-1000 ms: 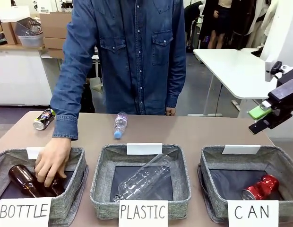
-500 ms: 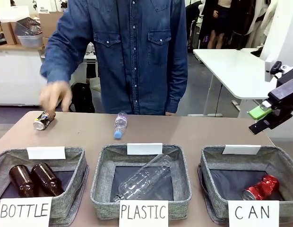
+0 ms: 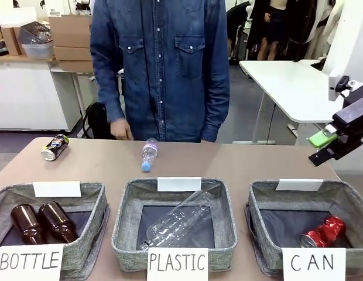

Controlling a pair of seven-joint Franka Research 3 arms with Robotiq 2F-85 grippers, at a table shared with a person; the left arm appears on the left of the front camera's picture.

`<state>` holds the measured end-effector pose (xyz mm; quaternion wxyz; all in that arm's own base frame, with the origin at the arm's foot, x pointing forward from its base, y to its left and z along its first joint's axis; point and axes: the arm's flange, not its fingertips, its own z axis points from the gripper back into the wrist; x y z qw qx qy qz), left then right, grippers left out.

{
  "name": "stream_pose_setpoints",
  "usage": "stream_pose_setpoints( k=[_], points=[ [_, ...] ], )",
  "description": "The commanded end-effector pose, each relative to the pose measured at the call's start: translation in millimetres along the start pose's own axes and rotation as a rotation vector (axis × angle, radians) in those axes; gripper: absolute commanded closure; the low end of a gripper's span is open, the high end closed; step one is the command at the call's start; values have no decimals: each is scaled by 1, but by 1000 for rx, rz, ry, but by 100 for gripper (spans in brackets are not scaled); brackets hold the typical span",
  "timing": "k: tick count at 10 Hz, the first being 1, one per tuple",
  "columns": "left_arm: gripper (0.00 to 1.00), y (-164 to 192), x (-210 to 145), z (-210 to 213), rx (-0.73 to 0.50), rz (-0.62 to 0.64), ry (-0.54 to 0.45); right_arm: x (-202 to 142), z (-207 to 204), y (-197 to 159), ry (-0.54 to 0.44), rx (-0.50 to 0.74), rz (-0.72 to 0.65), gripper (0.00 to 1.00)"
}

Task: Sort the can waste into the basket.
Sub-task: Pick up the can waste from the table and place it in the right Fabric basket.

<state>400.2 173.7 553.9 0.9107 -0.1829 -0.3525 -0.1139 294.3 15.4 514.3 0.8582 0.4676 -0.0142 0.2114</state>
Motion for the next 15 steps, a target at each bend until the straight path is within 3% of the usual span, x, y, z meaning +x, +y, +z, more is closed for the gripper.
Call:
stream_pose_setpoints(
  k=[1,2,3,4,5,8,9,11,15],
  points=[
    [0,-5,16,-37,188,-171,232,0,4,-1,8,-3,20,0],
    [0,-11,27,-58,192,-222,257,0,4,-1,8,-3,20,0],
    [0,-18,33,-73,146,-241,221,0,4,-1,8,-3,20,0],
    [0,-23,38,-78,122,-160,175,0,4,-1,8,-3,20,0],
    [0,-26,29,-74,181,-248,217,0,4,-1,8,-3,20,0],
    [0,-27,32,-86,154,-247,219,0,4,-1,8,-3,20,0],
    [0,-14,42,-116,199,-199,300,0,4,-1,8,-3,20,0],
    [0,-4,58,-187,179,-232,405,0,4,-1,8,-3,20,0],
    [0,33,72,-282,173,-189,548,0,4,-1,8,-3,20,0]
  ],
)
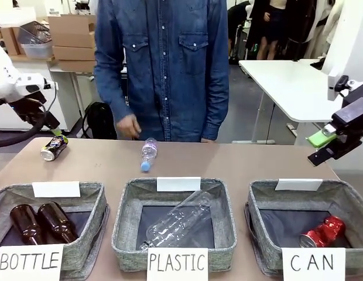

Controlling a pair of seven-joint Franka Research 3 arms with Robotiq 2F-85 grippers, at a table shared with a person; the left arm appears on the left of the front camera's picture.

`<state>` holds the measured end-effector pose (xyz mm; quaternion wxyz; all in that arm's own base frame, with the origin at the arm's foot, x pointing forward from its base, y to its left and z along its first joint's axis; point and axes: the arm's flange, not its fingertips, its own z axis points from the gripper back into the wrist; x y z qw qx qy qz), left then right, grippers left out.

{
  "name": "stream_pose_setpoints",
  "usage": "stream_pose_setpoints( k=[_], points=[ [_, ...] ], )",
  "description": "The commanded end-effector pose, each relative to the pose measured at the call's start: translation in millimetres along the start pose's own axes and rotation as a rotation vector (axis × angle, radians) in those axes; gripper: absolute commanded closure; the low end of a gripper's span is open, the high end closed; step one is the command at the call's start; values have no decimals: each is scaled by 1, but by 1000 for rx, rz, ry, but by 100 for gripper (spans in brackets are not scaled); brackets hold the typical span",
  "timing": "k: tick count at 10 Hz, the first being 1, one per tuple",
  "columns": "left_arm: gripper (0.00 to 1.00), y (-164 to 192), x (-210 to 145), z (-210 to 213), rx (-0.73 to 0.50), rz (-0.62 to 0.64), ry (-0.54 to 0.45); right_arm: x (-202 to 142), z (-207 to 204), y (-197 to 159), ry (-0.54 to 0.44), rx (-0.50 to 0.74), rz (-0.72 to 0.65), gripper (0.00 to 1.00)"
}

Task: Sort the can waste into the basket.
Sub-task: Pick up the can waste from the table and place it in the right Fabric basket.

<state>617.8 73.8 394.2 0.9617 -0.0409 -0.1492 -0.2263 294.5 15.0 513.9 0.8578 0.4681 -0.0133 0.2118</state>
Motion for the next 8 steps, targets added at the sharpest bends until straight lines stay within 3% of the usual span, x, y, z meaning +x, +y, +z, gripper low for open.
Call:
stream_pose_setpoints(
  k=[1,8],
  points=[
    [0,19,15,-15,-13,27,100,0,4,0,7,-4,20,0],
    [0,43,10,-80,-52,83,179,0,4,0,7,-4,20,0]
  ],
)
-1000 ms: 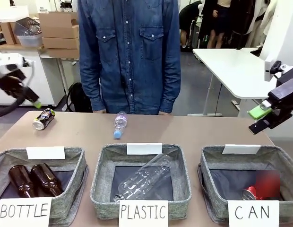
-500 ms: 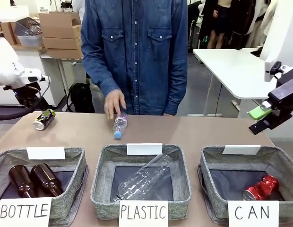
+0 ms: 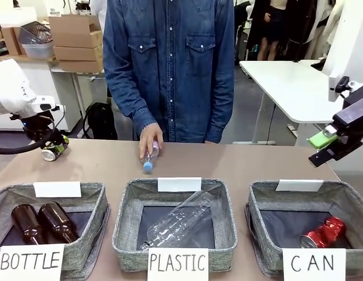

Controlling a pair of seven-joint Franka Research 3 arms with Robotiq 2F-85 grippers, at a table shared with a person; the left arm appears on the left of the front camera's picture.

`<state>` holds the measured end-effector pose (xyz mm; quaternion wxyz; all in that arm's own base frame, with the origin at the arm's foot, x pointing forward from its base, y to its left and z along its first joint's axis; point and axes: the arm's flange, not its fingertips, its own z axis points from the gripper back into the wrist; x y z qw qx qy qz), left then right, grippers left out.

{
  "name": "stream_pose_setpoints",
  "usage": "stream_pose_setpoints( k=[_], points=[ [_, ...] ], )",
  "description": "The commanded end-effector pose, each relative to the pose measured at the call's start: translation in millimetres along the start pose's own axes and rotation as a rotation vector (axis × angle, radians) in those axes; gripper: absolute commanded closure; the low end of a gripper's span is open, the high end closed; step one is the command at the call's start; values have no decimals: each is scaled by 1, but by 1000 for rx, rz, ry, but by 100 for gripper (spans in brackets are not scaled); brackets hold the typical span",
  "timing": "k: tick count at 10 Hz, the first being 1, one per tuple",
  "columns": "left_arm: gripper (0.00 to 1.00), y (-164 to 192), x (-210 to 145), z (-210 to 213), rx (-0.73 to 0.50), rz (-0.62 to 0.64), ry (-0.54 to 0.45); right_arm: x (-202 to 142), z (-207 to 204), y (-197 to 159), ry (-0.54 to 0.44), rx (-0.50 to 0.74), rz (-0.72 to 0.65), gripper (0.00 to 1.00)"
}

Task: Sort the can waste into the basket.
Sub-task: Pick up the can waste from the table and place it in the right Fabric basket.

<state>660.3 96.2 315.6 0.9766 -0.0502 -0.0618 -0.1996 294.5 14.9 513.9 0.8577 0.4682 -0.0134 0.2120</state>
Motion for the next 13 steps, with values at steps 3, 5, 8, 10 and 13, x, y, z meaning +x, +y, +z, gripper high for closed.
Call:
stream_pose_setpoints(
  k=[3,5,8,10,13],
  points=[
    [59,1,9,1,-10,13,24,0,4,0,6,-4,19,0],
    [100,1,9,1,-17,7,12,0,4,0,6,-4,19,0],
    [100,1,6,3,-13,11,3,0,4,0,6,-4,19,0],
    [100,2,1,10,1,12,-7,0,4,0,6,-4,19,0],
    [76,5,-16,44,-7,35,-76,0,4,0,6,-4,19,0]
  ],
)
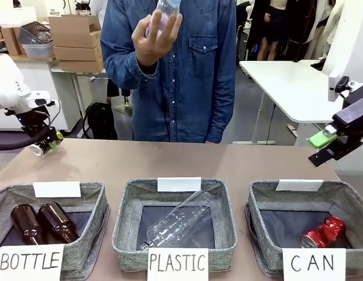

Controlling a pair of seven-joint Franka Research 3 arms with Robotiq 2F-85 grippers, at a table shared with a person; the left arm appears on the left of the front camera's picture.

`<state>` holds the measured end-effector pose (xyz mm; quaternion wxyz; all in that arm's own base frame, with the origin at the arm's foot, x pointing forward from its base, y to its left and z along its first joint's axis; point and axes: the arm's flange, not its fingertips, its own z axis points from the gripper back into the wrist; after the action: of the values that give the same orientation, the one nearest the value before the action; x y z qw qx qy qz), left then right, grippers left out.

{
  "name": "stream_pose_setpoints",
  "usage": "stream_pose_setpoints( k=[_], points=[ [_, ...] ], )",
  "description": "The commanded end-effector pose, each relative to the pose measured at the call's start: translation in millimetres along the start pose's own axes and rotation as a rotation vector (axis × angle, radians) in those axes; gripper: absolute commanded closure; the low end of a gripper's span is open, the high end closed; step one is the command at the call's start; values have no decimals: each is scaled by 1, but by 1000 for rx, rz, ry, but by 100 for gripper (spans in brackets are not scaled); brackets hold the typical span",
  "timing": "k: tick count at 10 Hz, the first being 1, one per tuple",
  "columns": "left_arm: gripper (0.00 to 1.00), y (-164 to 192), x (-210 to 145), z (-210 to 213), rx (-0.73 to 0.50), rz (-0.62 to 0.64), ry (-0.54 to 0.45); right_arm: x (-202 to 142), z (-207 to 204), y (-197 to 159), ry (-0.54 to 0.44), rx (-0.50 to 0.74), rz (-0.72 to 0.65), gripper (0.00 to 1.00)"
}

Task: Sort the can waste into the basket.
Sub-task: Pick up the can waste from the table and place it in the right Fabric basket.

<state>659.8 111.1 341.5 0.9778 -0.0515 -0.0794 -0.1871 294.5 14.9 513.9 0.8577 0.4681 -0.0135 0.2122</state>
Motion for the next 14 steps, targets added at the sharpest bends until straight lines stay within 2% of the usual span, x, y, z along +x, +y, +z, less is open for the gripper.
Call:
stream_pose_setpoints(
  k=[1,3,5,7,9,10,12,13,14],
  points=[
    [76,-9,-32,55,5,-8,-115,0,4,0,6,-4,19,0],
    [76,-20,-90,137,29,-89,-219,0,4,0,6,-4,19,0],
    [76,-44,-166,197,87,-169,-301,0,4,0,6,-4,19,0],
    [76,-84,-232,218,-36,-474,-373,0,4,0,6,-4,19,0],
    [76,-127,-275,214,-125,-804,-378,0,4,0,6,-4,19,0],
    [76,-148,-288,210,-126,-930,-384,0,4,0,6,-4,19,0],
    [76,-181,-289,206,-136,-1156,-385,0,4,0,6,-4,19,0],
    [76,-183,-284,209,-128,-1128,-460,0,4,0,6,-4,19,0],
    [76,-182,-291,204,-152,-1056,-362,0,4,0,6,-4,19,0]
  ],
)
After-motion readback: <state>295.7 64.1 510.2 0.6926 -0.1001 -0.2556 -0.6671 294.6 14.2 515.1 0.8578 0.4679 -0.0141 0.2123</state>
